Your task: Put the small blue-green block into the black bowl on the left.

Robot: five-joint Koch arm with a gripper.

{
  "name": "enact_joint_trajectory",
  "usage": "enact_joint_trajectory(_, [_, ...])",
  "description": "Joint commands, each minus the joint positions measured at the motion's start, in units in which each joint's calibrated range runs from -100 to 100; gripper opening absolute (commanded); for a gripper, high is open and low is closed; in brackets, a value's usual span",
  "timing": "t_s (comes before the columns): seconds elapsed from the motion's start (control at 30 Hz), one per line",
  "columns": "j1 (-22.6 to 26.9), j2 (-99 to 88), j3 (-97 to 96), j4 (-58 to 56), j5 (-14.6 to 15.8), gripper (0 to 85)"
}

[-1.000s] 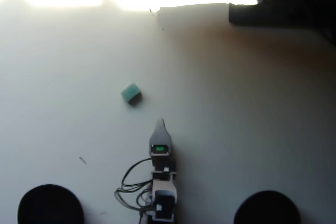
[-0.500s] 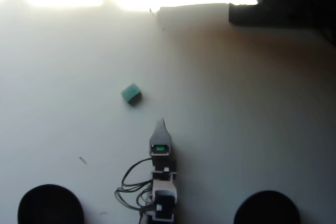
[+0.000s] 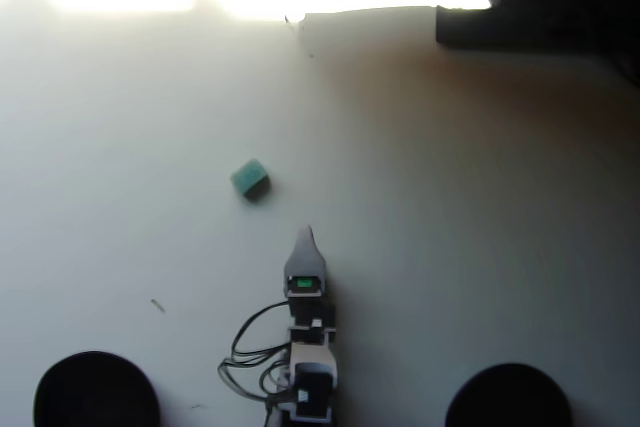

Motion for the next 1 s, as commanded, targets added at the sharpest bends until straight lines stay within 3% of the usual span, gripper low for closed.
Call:
enact_joint_trajectory(0.0, [-0.1,0.0,-0.1,2.7,-1.1,49.1])
enact_joint_trajectory(0.33, [0.2,-8.2,-1.0,0.0,-5.3,49.0])
enact_joint_trajectory(0.43, [1.1,-19.9,-0.5,-10.4,-5.3,49.0])
enact_joint_trajectory(0.6, [2.0,-45.8,5.7,-39.1,-3.7,49.0])
enact_joint_trajectory(0.9, [4.4,-55.4,12.4,-52.2,-2.4,48.8])
enact_joint_trajectory(0.97, [4.5,-55.6,14.6,-55.1,-4.2,49.4])
